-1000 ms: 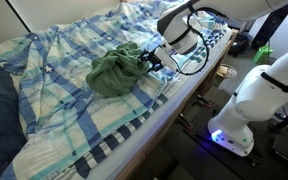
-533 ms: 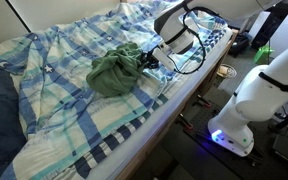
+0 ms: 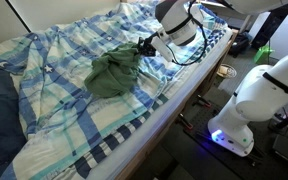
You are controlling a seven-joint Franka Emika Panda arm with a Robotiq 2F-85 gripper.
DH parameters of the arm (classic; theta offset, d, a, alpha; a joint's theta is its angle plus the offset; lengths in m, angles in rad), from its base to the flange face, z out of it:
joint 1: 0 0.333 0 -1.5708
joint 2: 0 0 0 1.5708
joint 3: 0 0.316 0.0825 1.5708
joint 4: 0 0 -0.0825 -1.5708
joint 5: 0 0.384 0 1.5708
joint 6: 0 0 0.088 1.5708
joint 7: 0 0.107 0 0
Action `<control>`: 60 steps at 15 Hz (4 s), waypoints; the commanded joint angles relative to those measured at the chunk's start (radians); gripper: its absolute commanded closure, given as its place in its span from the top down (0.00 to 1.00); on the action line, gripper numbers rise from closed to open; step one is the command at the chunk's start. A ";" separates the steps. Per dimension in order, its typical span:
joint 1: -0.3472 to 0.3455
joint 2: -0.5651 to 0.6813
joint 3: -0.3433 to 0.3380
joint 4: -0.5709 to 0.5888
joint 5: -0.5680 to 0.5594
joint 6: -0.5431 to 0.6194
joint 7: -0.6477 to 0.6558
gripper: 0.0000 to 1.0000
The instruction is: Fold the green cloth on the bed.
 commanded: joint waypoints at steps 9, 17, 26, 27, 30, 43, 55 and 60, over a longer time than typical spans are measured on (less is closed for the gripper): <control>-0.019 -0.051 -0.017 0.166 -0.045 0.056 -0.145 0.03; -0.037 0.097 -0.107 0.247 0.074 0.041 -0.361 0.02; -0.042 0.260 -0.130 0.372 0.512 -0.057 -0.727 0.02; -0.042 0.278 -0.129 0.378 0.541 -0.064 -0.758 0.02; -0.037 0.320 -0.126 0.392 0.591 -0.083 -0.809 0.02; -0.015 0.366 -0.108 0.376 0.606 -0.084 -0.816 0.41; -0.023 -0.043 0.018 0.154 -0.143 -0.008 -0.150 1.00; -0.020 -0.164 0.022 0.065 -0.395 -0.098 0.115 1.00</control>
